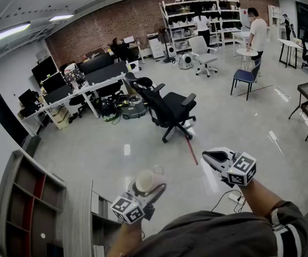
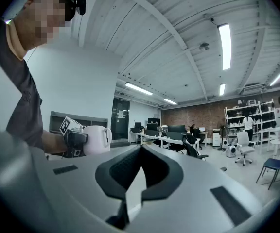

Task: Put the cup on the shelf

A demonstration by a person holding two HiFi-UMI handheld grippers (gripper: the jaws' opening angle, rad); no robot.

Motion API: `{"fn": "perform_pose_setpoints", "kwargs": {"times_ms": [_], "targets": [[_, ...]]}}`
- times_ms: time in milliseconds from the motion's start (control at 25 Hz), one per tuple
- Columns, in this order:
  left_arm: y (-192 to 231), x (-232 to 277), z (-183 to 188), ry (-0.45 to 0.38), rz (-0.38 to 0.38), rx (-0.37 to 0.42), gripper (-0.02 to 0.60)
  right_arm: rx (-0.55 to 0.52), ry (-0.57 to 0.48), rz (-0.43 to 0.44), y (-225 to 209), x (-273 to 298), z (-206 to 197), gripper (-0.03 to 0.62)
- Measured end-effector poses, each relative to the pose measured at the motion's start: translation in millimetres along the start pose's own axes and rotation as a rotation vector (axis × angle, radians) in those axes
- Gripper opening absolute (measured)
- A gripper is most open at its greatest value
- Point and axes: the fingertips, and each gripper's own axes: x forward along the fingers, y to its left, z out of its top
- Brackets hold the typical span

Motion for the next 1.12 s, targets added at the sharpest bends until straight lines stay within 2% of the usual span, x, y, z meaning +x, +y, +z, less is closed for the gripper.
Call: {"fn": "perform_pose_setpoints", "kwargs": {"times_ms": [480, 800, 1120], "targets": [[-17.4, 38.9, 10.1, 0.0, 0.018, 0.003, 0.428, 0.0, -0.008, 0.024, -37.1, -19.6, 10.8, -0.011], [-33.0, 57.1, -1.2, 0.002, 0.036, -0.018, 0.428, 0.012, -0.008, 0.046, -50.2, -37.0, 5.5, -0.008], [-24.5, 42.7, -5.0, 0.017, 0.087, -0.023, 0.428, 0.051, -0.026, 0.076, -49.9, -20.9, -9.9, -0.008]]}}
